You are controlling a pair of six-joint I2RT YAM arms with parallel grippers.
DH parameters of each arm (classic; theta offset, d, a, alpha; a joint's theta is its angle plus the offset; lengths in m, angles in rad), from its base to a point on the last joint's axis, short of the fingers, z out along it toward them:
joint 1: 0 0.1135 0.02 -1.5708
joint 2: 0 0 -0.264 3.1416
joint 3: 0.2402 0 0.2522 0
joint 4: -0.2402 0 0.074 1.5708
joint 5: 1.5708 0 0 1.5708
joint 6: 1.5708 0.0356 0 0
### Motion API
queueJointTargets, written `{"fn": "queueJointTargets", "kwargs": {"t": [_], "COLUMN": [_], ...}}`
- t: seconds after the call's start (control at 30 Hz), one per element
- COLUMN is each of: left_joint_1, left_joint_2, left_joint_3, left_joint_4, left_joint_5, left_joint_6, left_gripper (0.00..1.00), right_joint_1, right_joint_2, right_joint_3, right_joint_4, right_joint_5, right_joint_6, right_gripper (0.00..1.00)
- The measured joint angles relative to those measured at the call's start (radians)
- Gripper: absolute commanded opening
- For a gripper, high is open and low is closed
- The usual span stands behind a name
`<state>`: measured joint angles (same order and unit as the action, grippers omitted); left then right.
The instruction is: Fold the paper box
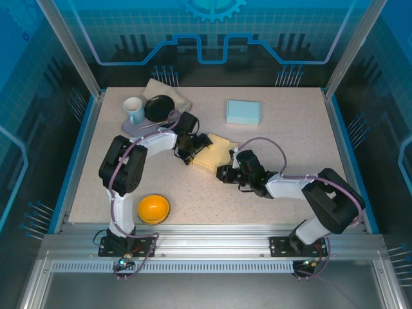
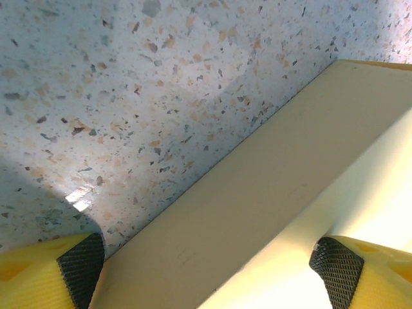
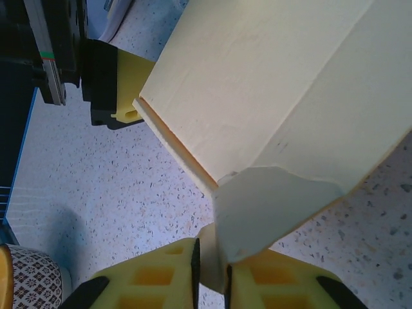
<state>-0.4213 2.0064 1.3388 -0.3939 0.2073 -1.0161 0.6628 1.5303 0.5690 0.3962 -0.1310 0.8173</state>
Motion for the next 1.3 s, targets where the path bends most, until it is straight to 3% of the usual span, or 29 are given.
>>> {"fn": "queueJointTargets", "kwargs": {"t": [0.2,0.37,0.47,0.9,1.0,1.3], "left_joint_1": [0.000,0.001,0.001,0.005,0.006,0.012], "left_joint_2": [0.000,0.000,0.000,0.000,0.001,0.002], "left_joint_3": [-0.001,-0.001,-0.001,-0.001,-0.002,-0.002], "left_joint_4": [0.001,0.001,0.001,0.003,0.003,0.004], "left_joint_5": [0.000,0.000,0.001,0.010,0.012,0.022], "left_joint_6": [-0.004,-0.004,-0.006,-0.006,-0.006,-0.005], "left_gripper": [0.91,0.91,0.90,0.91,0.90,0.90], "right_joint_1": [0.013,0.032,0.045,0.051,0.051,0.051], "right_joint_2": [0.003,0.031,0.044,0.068,0.071,0.105], "right_joint_3": [0.071,0.111,0.112,0.141,0.156,0.256], "right_joint_4": [-0.132,-0.186,-0.201,-0.241,-0.268,-0.429], "right_joint_5": [0.028,0.046,0.052,0.079,0.079,0.093], "right_joint_6": [-0.082,-0.171,-0.205,-0.280,-0.314,-0.489], "right_gripper": [0.16,0.25,0.25,0.09,0.00,0.00]}}
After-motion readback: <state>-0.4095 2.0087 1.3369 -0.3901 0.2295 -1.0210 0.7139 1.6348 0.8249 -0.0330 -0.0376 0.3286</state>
